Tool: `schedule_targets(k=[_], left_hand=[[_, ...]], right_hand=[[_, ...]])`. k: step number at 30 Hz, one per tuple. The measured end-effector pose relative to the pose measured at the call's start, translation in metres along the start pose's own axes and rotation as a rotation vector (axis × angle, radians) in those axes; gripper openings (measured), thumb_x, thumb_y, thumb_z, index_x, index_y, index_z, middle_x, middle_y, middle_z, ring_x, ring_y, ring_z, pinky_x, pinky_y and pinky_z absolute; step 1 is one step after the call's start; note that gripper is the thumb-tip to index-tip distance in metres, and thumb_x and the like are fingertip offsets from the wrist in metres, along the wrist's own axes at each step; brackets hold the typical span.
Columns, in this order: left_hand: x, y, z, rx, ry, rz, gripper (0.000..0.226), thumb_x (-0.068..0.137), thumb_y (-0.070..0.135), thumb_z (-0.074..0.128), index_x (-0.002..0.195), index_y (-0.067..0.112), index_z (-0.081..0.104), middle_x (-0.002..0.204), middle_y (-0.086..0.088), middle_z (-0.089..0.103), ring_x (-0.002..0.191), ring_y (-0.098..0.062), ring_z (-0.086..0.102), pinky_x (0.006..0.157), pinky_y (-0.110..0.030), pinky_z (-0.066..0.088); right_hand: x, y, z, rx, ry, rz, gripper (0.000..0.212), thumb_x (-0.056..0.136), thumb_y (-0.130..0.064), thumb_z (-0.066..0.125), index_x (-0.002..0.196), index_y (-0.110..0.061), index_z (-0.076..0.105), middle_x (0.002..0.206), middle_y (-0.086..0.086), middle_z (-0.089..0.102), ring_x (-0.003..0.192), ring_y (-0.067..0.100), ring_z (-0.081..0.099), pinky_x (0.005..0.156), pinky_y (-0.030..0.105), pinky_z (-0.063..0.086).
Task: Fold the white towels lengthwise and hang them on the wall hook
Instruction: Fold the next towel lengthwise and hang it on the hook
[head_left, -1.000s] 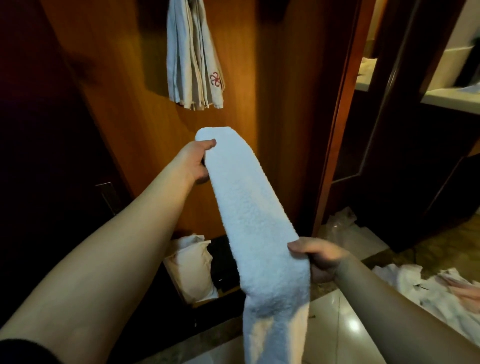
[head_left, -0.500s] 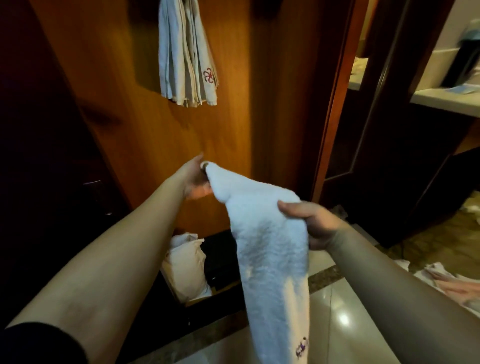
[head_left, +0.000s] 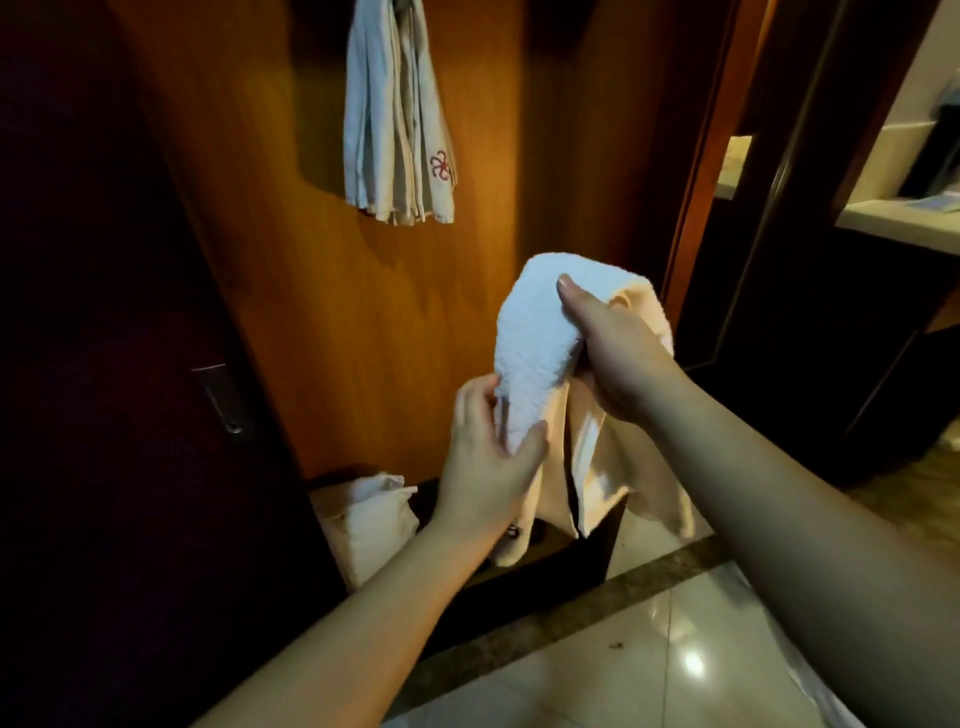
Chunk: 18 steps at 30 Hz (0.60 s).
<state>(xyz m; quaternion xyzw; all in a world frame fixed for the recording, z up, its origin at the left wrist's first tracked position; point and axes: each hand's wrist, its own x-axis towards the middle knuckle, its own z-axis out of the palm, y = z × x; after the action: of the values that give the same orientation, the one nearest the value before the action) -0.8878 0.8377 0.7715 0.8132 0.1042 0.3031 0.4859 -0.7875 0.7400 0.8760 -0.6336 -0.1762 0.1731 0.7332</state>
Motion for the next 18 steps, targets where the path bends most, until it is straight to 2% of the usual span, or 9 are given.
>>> schedule_targets(k=[3,5,8,10,12,15,16,18], left_hand=[[0.007,0.018,0.010,0.118,-0.010,-0.032,0.068,0.097,0.037,0.059,0.152,0.030,0.020,0.157,0.009,0.027,0.139,-0.012,0.037,0.105,-0.034,0.047],[0.019,0.024,0.011,0.262,0.032,-0.035,0.068,0.099,0.036,0.056,0.155,0.030,0.018,0.162,0.008,0.024,0.144,-0.015,0.035,0.108,-0.033,0.045],[0.034,0.029,0.009,0.404,0.070,-0.036,0.068,0.098,0.030,0.060,0.155,0.025,0.023,0.160,0.003,0.033,0.144,-0.018,0.036,0.110,-0.036,0.044],[0.039,0.023,0.007,0.484,0.087,-0.013,0.060,0.097,0.027,0.062,0.150,0.024,0.034,0.147,0.002,0.049,0.134,-0.018,0.049,0.101,-0.037,0.052],[0.041,0.005,-0.001,0.542,0.092,-0.052,0.042,0.097,0.020,0.058,0.137,0.025,0.047,0.125,0.004,0.063,0.114,-0.018,0.062,0.082,-0.032,0.055],[0.039,-0.035,-0.023,0.616,0.115,-0.142,0.026,0.098,0.017,0.054,0.121,0.026,0.057,0.099,0.006,0.065,0.086,-0.019,0.065,0.065,-0.034,0.055],[0.039,-0.048,-0.031,0.642,0.111,-0.158,0.022,0.097,0.020,0.054,0.119,0.025,0.059,0.095,0.006,0.064,0.079,-0.018,0.063,0.061,-0.035,0.054],[0.040,-0.067,-0.045,0.659,0.082,-0.181,0.022,0.096,0.022,0.056,0.117,0.022,0.061,0.102,0.005,0.062,0.081,-0.019,0.060,0.063,-0.036,0.053]], right_hand=[[0.004,-0.007,0.010,-0.037,0.031,-0.018,0.044,0.097,-0.052,0.052,0.121,-0.015,0.050,0.120,-0.003,0.062,0.112,0.016,0.060,0.109,0.040,0.044],[0.007,-0.011,0.014,-0.081,0.072,-0.040,0.051,0.096,-0.057,0.050,0.126,-0.016,0.048,0.127,-0.003,0.057,0.119,0.018,0.056,0.111,0.041,0.042],[0.011,-0.015,0.018,-0.101,0.147,-0.089,0.057,0.095,-0.060,0.049,0.131,-0.016,0.044,0.124,-0.003,0.052,0.121,0.021,0.053,0.110,0.043,0.042],[0.013,-0.018,0.018,-0.096,0.209,-0.109,0.062,0.095,-0.060,0.049,0.135,-0.013,0.046,0.120,-0.002,0.056,0.115,0.020,0.056,0.107,0.043,0.045],[0.015,-0.024,0.011,-0.074,0.291,-0.123,0.056,0.097,-0.056,0.049,0.132,-0.012,0.050,0.116,0.000,0.061,0.109,0.019,0.060,0.102,0.042,0.049],[0.023,-0.029,-0.006,-0.012,0.406,-0.130,0.044,0.100,-0.049,0.047,0.126,-0.013,0.049,0.110,0.000,0.063,0.103,0.019,0.063,0.093,0.038,0.053],[0.025,-0.028,-0.011,0.006,0.427,-0.126,0.047,0.101,-0.047,0.046,0.131,-0.011,0.049,0.111,0.000,0.063,0.103,0.018,0.062,0.090,0.036,0.053],[0.028,-0.027,-0.017,0.029,0.452,-0.097,0.053,0.101,-0.045,0.047,0.138,-0.008,0.047,0.116,0.004,0.063,0.104,0.022,0.063,0.089,0.037,0.055]])
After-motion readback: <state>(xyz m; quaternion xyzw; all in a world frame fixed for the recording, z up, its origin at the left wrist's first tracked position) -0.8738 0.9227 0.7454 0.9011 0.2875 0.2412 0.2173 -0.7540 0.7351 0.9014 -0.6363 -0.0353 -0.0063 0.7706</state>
